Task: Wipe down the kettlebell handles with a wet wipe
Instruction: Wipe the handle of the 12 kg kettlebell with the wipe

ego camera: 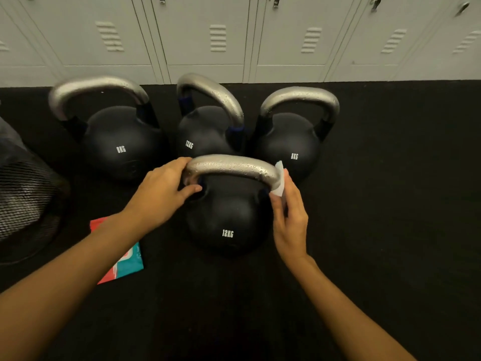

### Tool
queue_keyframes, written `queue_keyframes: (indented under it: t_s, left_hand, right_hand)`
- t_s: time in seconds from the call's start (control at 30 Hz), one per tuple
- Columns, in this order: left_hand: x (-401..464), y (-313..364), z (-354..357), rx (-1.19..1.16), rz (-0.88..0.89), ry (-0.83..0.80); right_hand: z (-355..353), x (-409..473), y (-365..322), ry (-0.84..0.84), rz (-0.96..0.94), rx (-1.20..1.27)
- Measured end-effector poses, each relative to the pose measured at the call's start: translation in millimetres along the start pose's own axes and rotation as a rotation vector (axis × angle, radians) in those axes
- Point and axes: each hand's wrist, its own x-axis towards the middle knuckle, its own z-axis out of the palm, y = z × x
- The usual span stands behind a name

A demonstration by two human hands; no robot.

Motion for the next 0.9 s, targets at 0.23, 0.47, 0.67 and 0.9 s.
queue_keyframes:
  t_s: [0.23,0.47,0.67,0.9]
  left_hand:
    - [-2.5,-2.1,5.5,0.022,0.039,0.095]
    - [4.0,-8.7,-0.7,-0.069,0.020,0.042]
    - [1.9,-8.6,1.5,-0.193,-0.058,0.053]
    - [-2.6,-9.3,6.9,-0.181,-0.050,0.105]
  right_hand:
    - [6.2,-9.2,-1.2,0.061,0.079,0.027]
    - [4.8,5.4,-10.8,0.049,-0.049,-0.075]
    - [7.9,-7.4,-7.2,0.068,0.175,0.067]
    - [6.9,20.7,-31.0,0.062,0.137,0.172]
